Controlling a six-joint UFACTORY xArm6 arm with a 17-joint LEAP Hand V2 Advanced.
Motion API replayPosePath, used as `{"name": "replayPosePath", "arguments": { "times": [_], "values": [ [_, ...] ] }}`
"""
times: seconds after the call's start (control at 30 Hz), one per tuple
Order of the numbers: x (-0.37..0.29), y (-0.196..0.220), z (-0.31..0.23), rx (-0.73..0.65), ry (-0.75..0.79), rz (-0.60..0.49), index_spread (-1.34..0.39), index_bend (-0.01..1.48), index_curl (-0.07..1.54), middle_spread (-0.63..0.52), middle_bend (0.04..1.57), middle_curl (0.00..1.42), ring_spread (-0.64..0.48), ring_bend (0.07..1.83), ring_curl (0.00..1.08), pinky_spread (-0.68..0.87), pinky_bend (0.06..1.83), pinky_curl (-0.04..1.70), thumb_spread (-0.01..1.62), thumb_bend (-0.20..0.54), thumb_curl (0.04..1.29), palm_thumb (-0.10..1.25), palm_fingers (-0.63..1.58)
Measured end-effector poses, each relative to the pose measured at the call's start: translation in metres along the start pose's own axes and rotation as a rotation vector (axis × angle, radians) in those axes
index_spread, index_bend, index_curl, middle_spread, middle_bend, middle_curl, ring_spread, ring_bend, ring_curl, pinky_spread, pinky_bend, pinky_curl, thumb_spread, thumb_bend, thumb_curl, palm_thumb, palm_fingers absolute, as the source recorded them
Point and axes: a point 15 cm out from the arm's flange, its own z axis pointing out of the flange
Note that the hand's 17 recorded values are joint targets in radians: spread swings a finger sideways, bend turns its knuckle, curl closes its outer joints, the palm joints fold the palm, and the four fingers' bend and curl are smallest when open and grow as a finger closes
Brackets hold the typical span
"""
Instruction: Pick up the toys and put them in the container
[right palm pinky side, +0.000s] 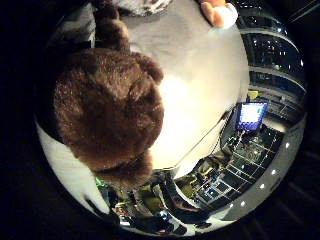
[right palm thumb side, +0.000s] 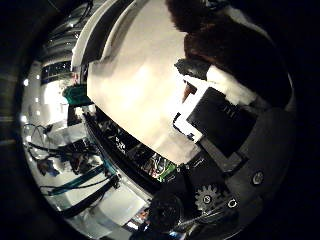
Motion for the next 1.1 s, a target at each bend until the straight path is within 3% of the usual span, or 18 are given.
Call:
{"name": "replayPosePath", "arguments": {
  "times": [0.47, 0.9, 1.1],
  "values": [
    [0.013, 0.014, -0.097, 0.075, 0.052, 0.064, -0.2, 1.15, 0.68, -0.09, 1.31, 0.62, -0.16, 1.43, 0.58, -0.18, 1.21, 0.88, 0.82, -0.021, 0.61, 1.03, 1.21],
    [-0.126, -0.088, -0.235, 0.225, -0.063, -0.08, -0.2, 1.17, 0.66, -0.09, 1.33, 0.6, -0.16, 1.44, 0.57, -0.19, 1.14, 1.0, 0.82, -0.021, 0.65, 1.02, 1.21],
    [-0.221, -0.142, -0.262, 0.25, -0.081, -0.18, -0.19, 1.17, 0.65, -0.09, 1.33, 0.59, -0.16, 1.44, 0.56, -0.2, 1.11, 1.05, 0.82, -0.021, 0.66, 1.02, 1.21]
  ]
}}
